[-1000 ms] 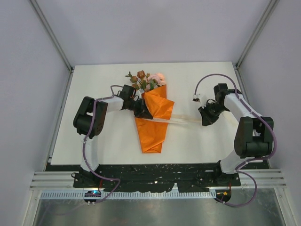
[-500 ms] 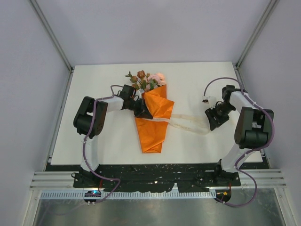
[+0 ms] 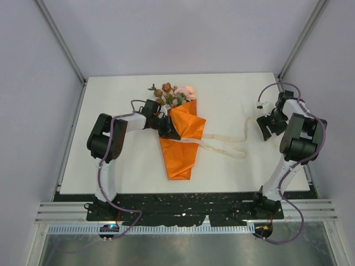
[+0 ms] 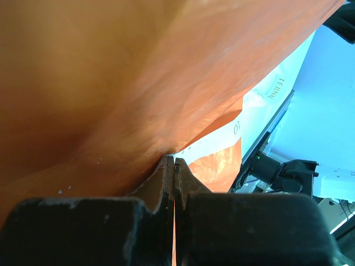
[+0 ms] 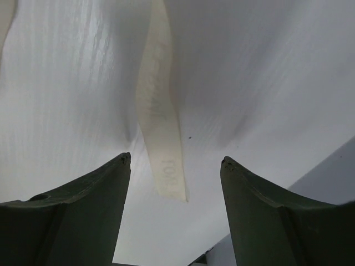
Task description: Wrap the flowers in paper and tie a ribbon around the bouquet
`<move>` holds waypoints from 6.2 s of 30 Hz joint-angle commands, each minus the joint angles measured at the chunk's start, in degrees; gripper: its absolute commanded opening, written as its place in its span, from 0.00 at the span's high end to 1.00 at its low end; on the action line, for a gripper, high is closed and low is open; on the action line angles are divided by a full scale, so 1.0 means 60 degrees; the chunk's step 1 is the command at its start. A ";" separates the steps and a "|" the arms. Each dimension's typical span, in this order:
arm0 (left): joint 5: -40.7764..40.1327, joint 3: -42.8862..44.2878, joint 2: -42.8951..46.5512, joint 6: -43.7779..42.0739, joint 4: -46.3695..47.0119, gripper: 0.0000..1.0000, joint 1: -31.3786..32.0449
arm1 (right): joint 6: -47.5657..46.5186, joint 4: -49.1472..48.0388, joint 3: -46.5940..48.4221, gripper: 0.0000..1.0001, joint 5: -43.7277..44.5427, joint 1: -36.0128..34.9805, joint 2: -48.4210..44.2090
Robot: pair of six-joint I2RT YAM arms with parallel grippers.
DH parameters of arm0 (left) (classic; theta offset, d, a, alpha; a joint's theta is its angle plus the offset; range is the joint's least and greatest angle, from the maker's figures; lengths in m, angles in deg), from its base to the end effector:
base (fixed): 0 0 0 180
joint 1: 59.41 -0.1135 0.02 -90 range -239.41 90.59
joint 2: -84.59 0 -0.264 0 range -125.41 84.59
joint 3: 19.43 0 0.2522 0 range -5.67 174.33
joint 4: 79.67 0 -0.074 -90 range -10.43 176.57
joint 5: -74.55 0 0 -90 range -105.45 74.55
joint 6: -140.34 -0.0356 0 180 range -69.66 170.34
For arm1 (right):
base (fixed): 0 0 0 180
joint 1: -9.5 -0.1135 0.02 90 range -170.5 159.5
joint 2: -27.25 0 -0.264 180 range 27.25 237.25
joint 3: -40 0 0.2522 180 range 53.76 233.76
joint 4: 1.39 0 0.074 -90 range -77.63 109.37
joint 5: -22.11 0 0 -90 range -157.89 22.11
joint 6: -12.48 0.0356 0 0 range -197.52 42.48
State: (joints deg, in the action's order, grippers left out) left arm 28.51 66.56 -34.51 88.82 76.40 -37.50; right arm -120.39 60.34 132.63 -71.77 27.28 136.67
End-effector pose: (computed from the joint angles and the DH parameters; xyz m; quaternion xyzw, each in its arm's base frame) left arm 0.3747 -0.1774 0.1228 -0.0231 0.8952 -0.4425 0.0469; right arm 0.3540 -0.1110 0.1823 -0.2193 0.9699 -0.0214 0.1033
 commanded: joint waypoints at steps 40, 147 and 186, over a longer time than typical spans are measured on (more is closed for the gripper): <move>0.0026 0.0150 0.0164 -0.0349 0.0172 1.00 0.0040 | 0.3571 0.0267 0.2940 0.36 -0.7615 -0.8079 -0.1275; 0.0348 -0.3307 0.4222 -0.3117 -0.1703 1.00 -0.0253 | 0.4889 -0.2017 0.3686 0.43 -0.6048 -0.7797 0.1419; 0.0582 -0.3220 0.3284 -0.2590 -0.1380 1.00 -0.0708 | 0.4931 -0.2530 0.4110 0.95 -0.5796 -0.8619 0.2914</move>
State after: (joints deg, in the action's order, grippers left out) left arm 29.85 46.14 -13.66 72.74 66.67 -41.65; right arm -94.29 45.94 153.74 -101.89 -26.31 154.66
